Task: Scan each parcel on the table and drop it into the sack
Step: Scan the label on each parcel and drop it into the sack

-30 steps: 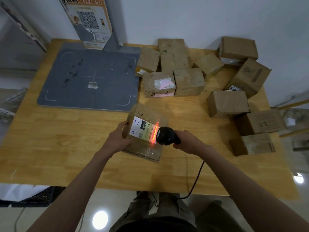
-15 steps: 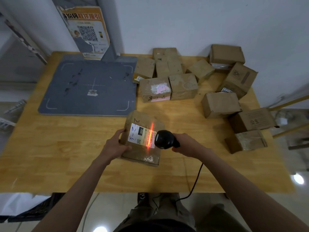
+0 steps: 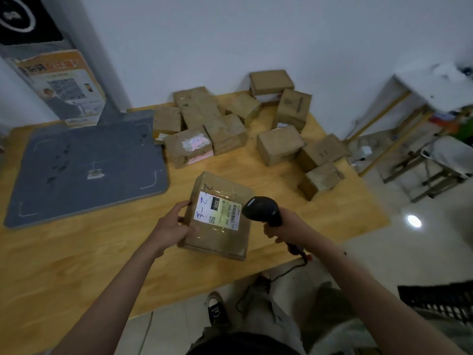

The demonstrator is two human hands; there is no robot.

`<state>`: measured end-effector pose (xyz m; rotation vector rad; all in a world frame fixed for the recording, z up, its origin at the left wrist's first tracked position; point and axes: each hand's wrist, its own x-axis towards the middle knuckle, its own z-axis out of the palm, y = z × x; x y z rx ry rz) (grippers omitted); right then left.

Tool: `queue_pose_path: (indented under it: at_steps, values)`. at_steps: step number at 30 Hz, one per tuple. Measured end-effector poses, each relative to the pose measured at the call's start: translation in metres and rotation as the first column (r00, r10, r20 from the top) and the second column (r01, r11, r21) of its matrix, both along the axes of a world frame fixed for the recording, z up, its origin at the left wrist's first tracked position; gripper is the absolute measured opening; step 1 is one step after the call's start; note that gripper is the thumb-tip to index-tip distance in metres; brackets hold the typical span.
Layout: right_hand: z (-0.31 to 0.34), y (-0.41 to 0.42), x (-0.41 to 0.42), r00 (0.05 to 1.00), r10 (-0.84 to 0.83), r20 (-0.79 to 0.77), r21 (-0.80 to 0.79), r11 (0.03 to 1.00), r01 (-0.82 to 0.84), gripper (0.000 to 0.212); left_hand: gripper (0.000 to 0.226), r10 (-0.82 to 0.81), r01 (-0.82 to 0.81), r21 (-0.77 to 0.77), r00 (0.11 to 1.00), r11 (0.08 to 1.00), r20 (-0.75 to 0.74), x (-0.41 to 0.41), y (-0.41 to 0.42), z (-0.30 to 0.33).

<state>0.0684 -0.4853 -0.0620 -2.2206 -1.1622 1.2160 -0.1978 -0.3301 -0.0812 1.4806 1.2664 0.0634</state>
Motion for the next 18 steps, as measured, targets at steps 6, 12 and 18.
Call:
queue_pose_path:
  at_steps: [6,12,18]
  values:
    - [-0.005,-0.078,0.018,0.869,-0.425,-0.255,0.075,0.887,0.456,0.031,0.075,-0.166,0.176,-0.104,0.981,0.979,0.098,0.067,-0.032,0.018]
    - [-0.014,-0.174,0.030,0.585,-0.657,-0.475,0.103,0.619,0.778,0.023,0.072,-0.359,0.377,-0.180,0.925,0.909,0.123,0.136,-0.088,0.026]
    - [-0.029,-0.276,0.032,0.404,-0.800,-0.445,0.091,0.408,0.908,0.023,0.072,-0.574,0.579,-0.201,0.814,0.790,0.090,0.203,-0.166,0.021]
